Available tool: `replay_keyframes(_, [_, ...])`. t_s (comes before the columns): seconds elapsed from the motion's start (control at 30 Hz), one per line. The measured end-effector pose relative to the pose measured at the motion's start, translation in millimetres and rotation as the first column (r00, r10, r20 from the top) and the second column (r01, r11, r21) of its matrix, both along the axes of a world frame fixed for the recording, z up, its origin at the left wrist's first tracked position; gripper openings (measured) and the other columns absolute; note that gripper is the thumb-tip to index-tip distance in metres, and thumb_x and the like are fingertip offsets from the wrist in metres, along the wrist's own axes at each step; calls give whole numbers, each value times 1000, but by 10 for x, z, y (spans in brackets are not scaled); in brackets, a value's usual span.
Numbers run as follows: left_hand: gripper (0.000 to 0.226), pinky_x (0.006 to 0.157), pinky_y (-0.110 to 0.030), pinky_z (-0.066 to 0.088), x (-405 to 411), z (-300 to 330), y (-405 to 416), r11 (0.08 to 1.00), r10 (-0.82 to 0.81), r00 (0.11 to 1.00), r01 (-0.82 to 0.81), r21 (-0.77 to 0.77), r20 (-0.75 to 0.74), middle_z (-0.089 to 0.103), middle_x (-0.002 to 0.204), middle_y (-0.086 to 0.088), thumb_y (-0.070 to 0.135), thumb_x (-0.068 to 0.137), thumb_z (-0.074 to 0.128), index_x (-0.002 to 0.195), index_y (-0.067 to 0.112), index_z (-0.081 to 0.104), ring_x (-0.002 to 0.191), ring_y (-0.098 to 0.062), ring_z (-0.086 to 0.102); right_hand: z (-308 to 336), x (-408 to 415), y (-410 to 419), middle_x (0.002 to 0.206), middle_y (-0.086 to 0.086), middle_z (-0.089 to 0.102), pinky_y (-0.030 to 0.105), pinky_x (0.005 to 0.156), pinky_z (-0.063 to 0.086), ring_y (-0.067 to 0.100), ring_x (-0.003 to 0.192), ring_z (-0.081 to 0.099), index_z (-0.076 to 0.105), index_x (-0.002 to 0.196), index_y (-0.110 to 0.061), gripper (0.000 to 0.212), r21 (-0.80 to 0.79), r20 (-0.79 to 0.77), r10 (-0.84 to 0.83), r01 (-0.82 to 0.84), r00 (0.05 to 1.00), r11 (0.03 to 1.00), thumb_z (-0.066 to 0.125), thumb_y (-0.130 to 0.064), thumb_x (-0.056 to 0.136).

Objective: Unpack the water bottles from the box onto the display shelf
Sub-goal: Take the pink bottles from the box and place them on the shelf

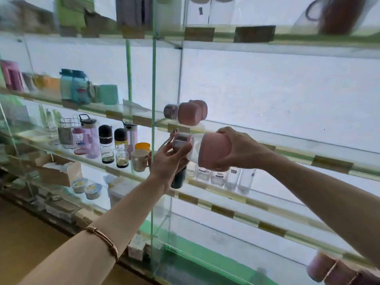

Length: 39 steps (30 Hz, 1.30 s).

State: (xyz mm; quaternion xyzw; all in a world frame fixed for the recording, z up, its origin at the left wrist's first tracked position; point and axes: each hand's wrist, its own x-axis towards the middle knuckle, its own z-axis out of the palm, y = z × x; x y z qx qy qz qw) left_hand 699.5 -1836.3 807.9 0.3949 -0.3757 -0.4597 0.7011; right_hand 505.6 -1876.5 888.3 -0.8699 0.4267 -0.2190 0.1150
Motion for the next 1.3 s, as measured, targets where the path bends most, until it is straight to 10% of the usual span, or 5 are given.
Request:
replay_keyframes(0.27, [77, 95, -39, 51, -275, 473, -790, 968, 218, 947, -180, -174, 236, 66, 110, -5, 56, 55, 83, 115, 14, 59, 106, -21, 63, 398, -209, -663, 109, -1, 52, 22, 73, 39, 17, 93, 52, 43, 131, -21, 85, -90, 68, -65, 71, 996, 993, 87, -36, 60])
replay_keyframes(0.37, [46, 89, -27, 51, -420, 619, -1054, 940, 313, 890, -242, -240, 331, 64, 101, 10, 44, 70, 79, 107, 25, 58, 101, -11, 62, 471, -281, -934, 110, 1, 53, 26, 74, 43, 18, 95, 53, 43, 131, -20, 83, -99, 105, -77, 87, 992, 991, 86, -34, 61])
replay_keyframes(0.47, [51, 82, -8, 43, -504, 696, -1323, 903, 412, 776, -277, -328, 478, 53, 111, 8, 39, 78, 75, 120, 21, 52, 106, -8, 55, 487, -320, -1224, 112, 2, 54, 33, 79, 51, 21, 97, 55, 42, 129, -19, 82, -101, 131, -100, 114, 986, 988, 85, -34, 61])
replay_keyframes(0.9, [47, 110, -31, 30, -519, 651, -2439, 918, 378, 332, -254, -304, 864, 40, 147, -5, 30, 94, 56, 140, 25, 46, 131, -22, 42, 246, -260, -2408, 120, 4, 48, 36, 84, 50, 23, 103, 51, 39, 131, -16, 85, -43, 144, -133, 140, 981, 989, 84, -36, 61])
replay_keyframes(1.3, [41, 84, -6, 31, -563, 576, -2616, 937, 328, 356, -243, -252, 875, 51, 128, -1, 2, 91, 51, 129, 18, 55, 101, -4, 49, 164, -216, -2712, 145, 8, 19, 38, 105, 34, 26, 134, 23, 18, 147, -16, 111, -86, 63, -129, 134, 990, 987, 81, -54, 63])
